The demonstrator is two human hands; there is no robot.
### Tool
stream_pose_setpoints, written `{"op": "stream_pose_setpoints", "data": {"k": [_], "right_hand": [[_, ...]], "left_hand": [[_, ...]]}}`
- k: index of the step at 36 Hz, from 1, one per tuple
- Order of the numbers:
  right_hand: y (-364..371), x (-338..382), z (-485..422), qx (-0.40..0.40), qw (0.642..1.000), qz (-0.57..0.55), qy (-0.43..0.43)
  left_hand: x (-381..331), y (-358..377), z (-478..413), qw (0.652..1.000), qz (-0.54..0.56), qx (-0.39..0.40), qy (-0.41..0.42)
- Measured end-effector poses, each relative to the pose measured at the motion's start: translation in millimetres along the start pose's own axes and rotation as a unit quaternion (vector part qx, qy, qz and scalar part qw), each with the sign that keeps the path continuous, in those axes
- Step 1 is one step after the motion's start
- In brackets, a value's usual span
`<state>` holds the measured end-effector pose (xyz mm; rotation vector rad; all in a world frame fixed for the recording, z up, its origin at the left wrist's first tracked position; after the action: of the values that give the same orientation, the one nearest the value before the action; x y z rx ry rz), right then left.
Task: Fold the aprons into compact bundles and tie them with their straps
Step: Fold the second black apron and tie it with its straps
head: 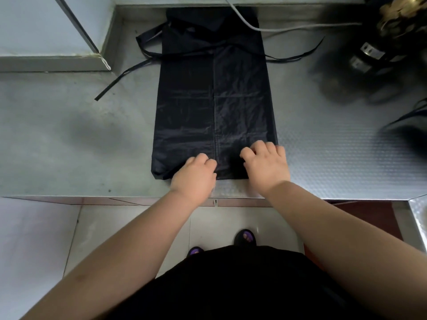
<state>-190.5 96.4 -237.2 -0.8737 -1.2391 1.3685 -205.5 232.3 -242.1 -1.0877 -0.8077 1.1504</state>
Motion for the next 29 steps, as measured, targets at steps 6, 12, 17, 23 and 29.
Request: {"op": "stream_pose_setpoints", "data": {"k": [6, 12, 17, 23, 29], "right_hand": [[4.7, -15.9, 10.5, 0.095, 0.994, -0.054, 0.025], [18.0, 25.4, 1.7, 0.158, 0.968, -0.184, -0.061], [22.9, 41.9, -12.7, 0.175, 0.965, -0.187, -0.06], [21.4, 42.4, -20.7, 0.203, 0.958, -0.2, -0.037], [22.5, 41.0, -21.5, 0.204, 0.952, -0.228, -0.004]], "left_hand": [[11.0, 10.6, 5.2, 0.992, 0.076, -0.038, -0.091], [10.7, 10.8, 7.8, 0.989, 0.087, -0.076, -0.092], [18.5, 4.4, 16.8, 0.987, 0.126, -0.091, -0.028], [67.9, -31.4, 48.4, 0.958, 0.07, -0.263, -0.091], [117.3, 5.3, 44.7, 0.932, 0.325, -0.054, -0.151]]}}
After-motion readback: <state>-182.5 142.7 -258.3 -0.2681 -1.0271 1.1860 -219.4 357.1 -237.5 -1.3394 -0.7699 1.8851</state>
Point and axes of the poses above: each hand's wrist, its own z-axis away from the middle knuckle, its own y-axis out of the palm, x = y × z, the point moved 7 cm from there along -z, towards the middle knuckle, and after that the axes turned 7 degrees about -z, right-handed, at the moved point
